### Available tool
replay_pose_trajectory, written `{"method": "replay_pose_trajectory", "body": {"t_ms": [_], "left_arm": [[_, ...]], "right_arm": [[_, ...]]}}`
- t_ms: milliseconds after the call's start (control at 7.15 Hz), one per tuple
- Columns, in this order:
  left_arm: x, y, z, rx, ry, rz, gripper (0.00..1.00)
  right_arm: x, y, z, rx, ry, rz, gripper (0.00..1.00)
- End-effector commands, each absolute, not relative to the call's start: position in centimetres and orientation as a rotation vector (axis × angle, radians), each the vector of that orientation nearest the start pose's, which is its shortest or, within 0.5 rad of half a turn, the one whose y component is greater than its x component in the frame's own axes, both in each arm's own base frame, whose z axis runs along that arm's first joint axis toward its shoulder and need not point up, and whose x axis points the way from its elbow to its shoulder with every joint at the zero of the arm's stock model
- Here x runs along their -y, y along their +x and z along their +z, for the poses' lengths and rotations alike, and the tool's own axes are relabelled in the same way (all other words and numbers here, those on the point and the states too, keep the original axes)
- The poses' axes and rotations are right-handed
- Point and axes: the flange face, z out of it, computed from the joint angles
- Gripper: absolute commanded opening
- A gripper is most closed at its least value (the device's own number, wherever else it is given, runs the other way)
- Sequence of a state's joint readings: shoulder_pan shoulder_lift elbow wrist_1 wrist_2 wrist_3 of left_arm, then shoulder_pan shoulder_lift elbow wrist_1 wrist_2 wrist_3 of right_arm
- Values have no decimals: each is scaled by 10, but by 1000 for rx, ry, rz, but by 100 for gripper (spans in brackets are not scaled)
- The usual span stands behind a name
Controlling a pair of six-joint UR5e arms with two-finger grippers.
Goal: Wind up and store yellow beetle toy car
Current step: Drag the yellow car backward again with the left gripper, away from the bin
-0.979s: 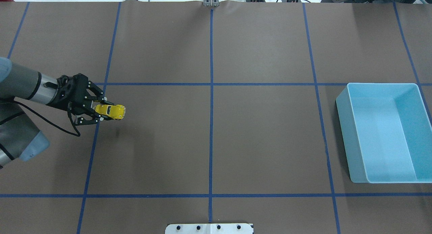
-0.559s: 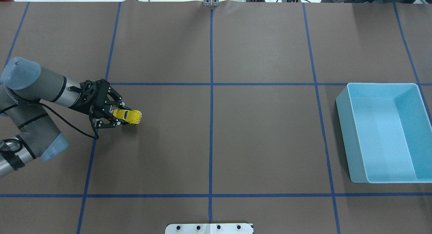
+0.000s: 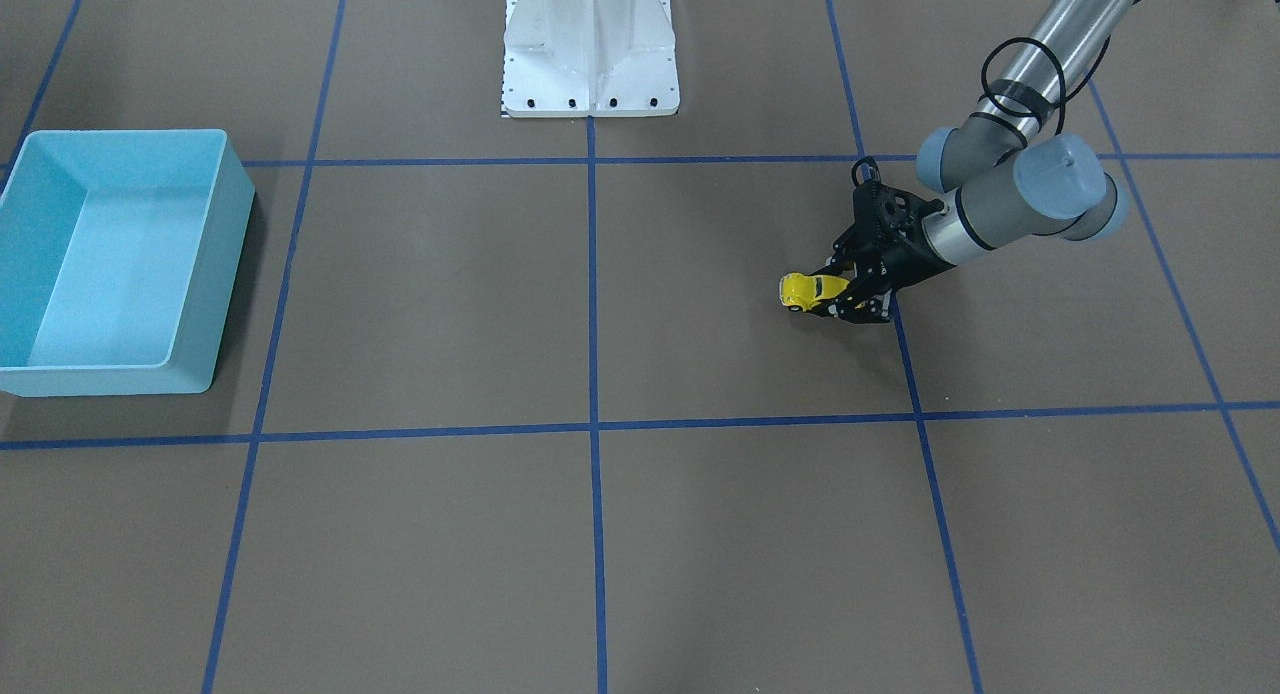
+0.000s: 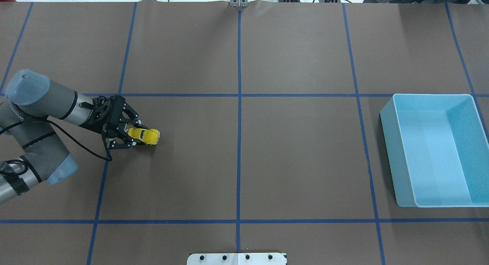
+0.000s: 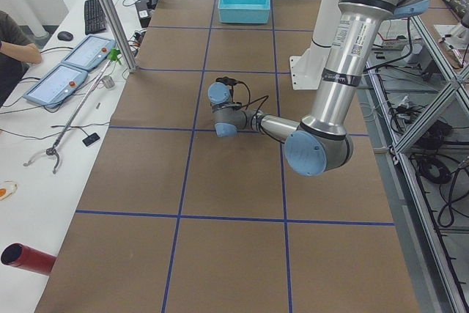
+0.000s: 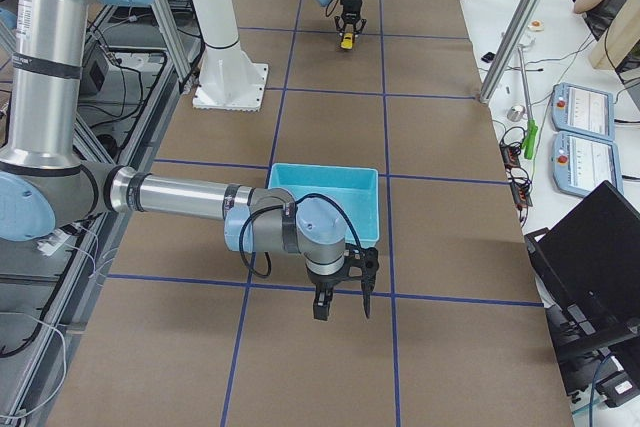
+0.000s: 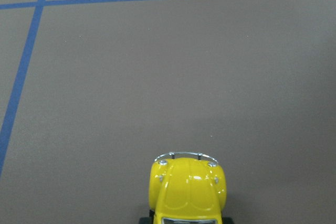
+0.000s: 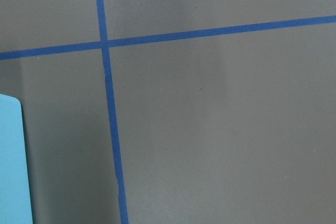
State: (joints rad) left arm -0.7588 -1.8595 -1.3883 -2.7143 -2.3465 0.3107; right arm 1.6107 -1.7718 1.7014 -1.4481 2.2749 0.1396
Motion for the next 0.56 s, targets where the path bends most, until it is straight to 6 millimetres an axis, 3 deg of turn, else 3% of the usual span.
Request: {"method": "replay_pose_trajectory", "body": {"t_ms": [0,420], "left_arm": [[461,395,472,-1035,1065,1409,0],[460,385,486,-1041,1038,1405,0]], "right_arm": [[407,85,677,706,15,154,100],[407,85,677,706,15,154,100]]}}
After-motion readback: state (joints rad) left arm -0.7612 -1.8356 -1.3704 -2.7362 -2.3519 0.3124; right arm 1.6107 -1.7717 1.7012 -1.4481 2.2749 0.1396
